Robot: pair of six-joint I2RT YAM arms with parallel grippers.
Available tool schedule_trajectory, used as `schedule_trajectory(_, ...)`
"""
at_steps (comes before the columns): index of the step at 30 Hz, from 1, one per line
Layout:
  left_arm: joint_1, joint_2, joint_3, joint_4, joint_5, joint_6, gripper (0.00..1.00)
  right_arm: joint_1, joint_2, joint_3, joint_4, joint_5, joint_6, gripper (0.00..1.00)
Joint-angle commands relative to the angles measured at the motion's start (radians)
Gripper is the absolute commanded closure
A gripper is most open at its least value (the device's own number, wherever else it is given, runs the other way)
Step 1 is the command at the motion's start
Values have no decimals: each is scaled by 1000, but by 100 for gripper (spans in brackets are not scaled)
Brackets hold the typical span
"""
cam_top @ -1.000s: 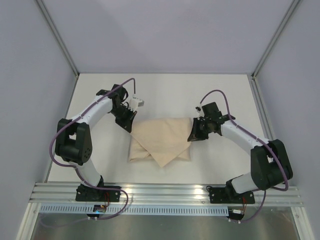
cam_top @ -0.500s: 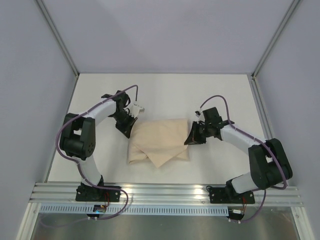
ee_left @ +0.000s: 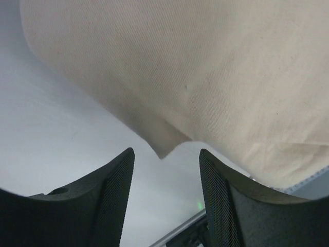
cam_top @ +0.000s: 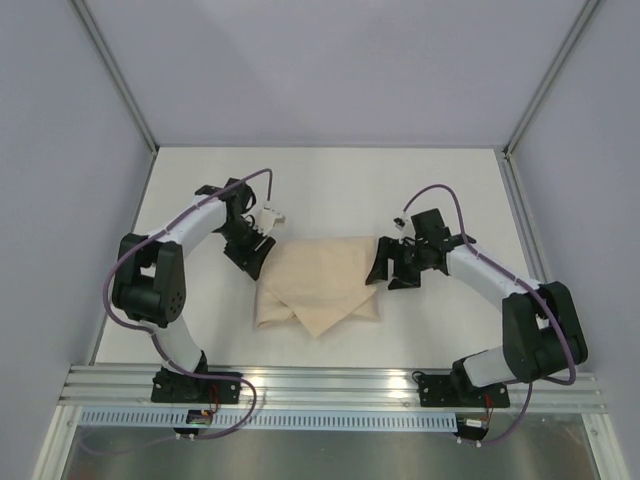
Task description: Prepare the surgical pack
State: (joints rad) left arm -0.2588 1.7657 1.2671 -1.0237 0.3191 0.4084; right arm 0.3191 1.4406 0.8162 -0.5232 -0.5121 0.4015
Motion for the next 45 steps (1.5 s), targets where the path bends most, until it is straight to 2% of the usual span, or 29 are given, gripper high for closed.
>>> schedule_trajectory(1,1,-104,87,-96,-6,32,37,-2,-43,64,-18,20,-59,21)
schedule_trajectory(5,1,-150,159,-176,61,32,33,-2,-17,67,58,-8,-40,20)
schedule_trajectory(8,-6,-123,199,-196,165,-9,23,-3,30,54,146,-32,0,19)
schedule_trajectory(9,-14,-114,184,-191,167,-13,13,-3,46,49,179,-40,8,20)
schedule_trajectory(11,-51,-97,147,-146,115,-35,13,-3,84,34,209,-63,23,22)
schedule_trajectory(14,-95,-86,46,-75,58,-31,13,-3,106,-12,278,-85,52,30)
schedule_trajectory(15,-103,-74,0,-59,49,-25,13,-3,104,-41,320,-85,63,36)
schedule_trajectory(17,-103,-51,-21,-27,34,-29,14,-2,104,-61,350,-86,76,45)
schedule_trajectory(20,-103,-23,-51,16,43,-40,16,-3,115,-83,384,-79,97,54)
schedule_trajectory(21,-103,-14,-52,28,43,-48,18,-3,121,-84,385,-71,102,61)
schedule_trajectory(23,-103,11,-45,56,2,-75,21,-3,135,-80,384,-39,100,67)
schedule_trajectory(24,-103,18,-32,59,-9,-77,23,-2,142,-78,391,-25,112,73)
schedule_trajectory(29,-103,47,3,111,-54,-97,25,-3,185,-13,453,63,183,89)
schedule_trajectory(35,-103,116,124,139,-167,-83,25,-5,282,162,430,217,194,98)
schedule_trajectory(37,-103,132,179,145,-186,-72,25,-5,337,260,416,230,185,98)
schedule_trajectory(40,-103,167,276,93,-209,-60,25,-15,420,412,362,210,160,92)
schedule_trajectory(42,-103,138,298,61,-175,-36,25,-25,446,466,287,198,129,69)
schedule_trajectory(43,-103,85,278,42,-140,-20,23,-26,440,494,240,210,113,54)
schedule_trajectory(45,-103,19,255,10,-98,54,21,-28,391,492,198,228,76,43)
